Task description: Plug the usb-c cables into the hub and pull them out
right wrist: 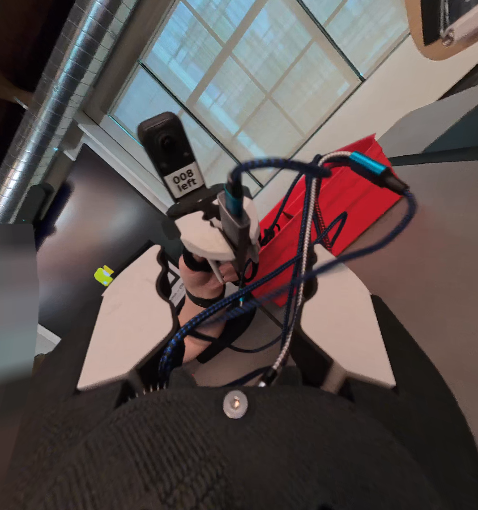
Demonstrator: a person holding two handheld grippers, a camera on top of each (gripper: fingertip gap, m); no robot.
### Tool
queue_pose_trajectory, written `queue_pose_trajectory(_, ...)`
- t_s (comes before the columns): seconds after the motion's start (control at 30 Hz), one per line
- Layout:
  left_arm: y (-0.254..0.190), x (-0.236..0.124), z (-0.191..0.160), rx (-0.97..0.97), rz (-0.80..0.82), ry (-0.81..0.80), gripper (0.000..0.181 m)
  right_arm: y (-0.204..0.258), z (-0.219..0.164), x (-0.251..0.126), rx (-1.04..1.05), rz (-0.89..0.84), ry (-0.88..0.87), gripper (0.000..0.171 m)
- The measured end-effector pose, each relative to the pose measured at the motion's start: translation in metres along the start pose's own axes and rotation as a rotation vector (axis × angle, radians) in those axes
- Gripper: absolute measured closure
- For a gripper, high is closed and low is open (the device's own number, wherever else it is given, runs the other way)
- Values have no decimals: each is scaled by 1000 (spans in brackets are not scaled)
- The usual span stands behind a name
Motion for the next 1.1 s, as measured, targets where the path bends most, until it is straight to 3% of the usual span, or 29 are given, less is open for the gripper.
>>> queue_pose_trajectory(0.1,-5,14,-9,64,38,62,172,-7,1,-4,79,-87,1,81)
queue_pose_trajectory(0.23,-17,25,-14,112,-21,78,166,-7,0,-8,215,-3,-13,128)
queue_pose_trajectory(0.3,-23,24,-11,68,-94,68,154,-6,3,-9,238,33,8,134)
queue_pose_trajectory(0.37,-32,18,-4,11,-218,67,130,2,6,-11,165,-2,47,138)
queue_pose_trajectory(0.43,-44,4,12,-20,-319,16,121,20,14,-15,72,-33,76,145)
queue_pose_trajectory(0.57,-72,-55,61,25,-418,-299,124,64,42,-36,-129,-92,48,145)
queue_pose_trajectory(0.63,-80,-81,75,87,-372,-400,124,84,56,-51,-231,-143,32,145)
queue_pose_trajectory(0.8,-91,-111,84,223,-216,-505,129,145,100,-122,-595,-304,-142,145)
queue_pose_trajectory(0.93,-94,-113,84,243,-208,-516,134,156,121,-193,-750,-449,-323,146)
queue_pose_trajectory(1.1,-95,-105,81,243,-230,-478,139,166,133,-242,-772,-326,-566,145)
Point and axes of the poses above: each gripper's, where its closed fingertips meet, x out along the fingers, z out of its top, y = z × x across the jaws, the point moved 5 cm from there along -x, back along the fingers, and after that the axes turned 4 degrees about x, right-handed, at the moved point
